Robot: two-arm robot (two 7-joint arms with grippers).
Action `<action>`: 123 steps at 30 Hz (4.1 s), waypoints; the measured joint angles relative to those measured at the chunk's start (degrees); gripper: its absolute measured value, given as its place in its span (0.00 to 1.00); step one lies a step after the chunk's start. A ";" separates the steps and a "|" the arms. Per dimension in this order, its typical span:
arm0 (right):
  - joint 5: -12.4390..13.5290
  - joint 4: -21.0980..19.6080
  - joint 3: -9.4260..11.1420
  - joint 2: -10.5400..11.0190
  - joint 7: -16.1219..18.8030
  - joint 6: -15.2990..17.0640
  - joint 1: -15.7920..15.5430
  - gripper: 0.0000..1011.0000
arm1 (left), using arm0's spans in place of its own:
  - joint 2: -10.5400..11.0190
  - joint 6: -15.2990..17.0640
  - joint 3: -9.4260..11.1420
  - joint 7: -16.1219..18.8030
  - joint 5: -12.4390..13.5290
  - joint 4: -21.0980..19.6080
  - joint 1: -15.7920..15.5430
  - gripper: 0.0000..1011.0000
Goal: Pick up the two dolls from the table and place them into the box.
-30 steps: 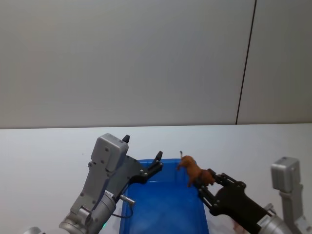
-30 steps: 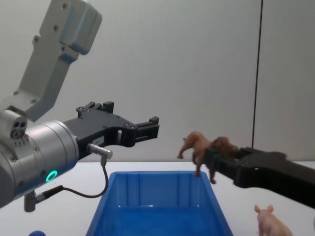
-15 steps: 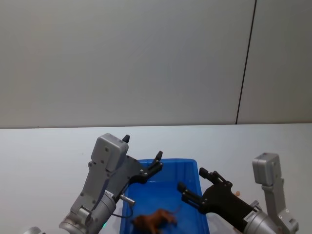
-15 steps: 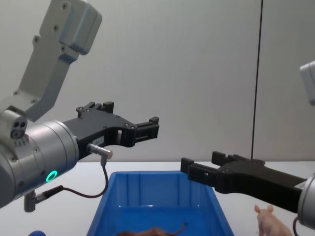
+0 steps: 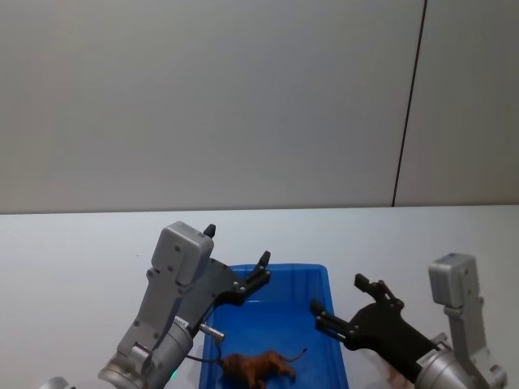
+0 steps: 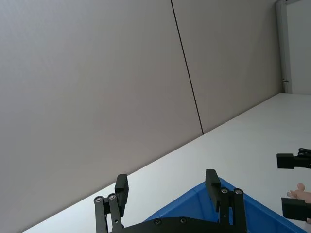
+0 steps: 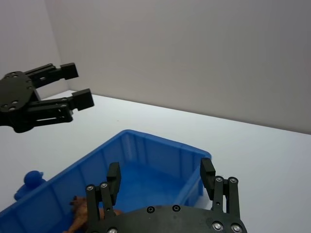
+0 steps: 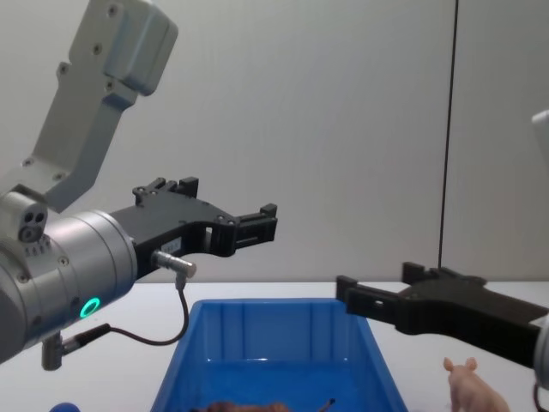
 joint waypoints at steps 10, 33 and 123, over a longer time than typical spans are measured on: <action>-1.59 -4.90 0.43 1.81 -7.98 0.91 -4.05 0.99 | 0.00 0.00 0.00 0.00 0.00 0.00 0.00 0.99; -1.74 -9.95 0.70 3.97 -19.55 4.05 -11.64 0.99 | 0.00 0.00 0.00 0.00 0.00 0.00 0.00 0.99; 1.67 6.24 -0.93 -5.12 1.37 -2.93 2.98 0.64 | 0.00 0.00 0.00 0.00 0.00 0.00 0.00 0.99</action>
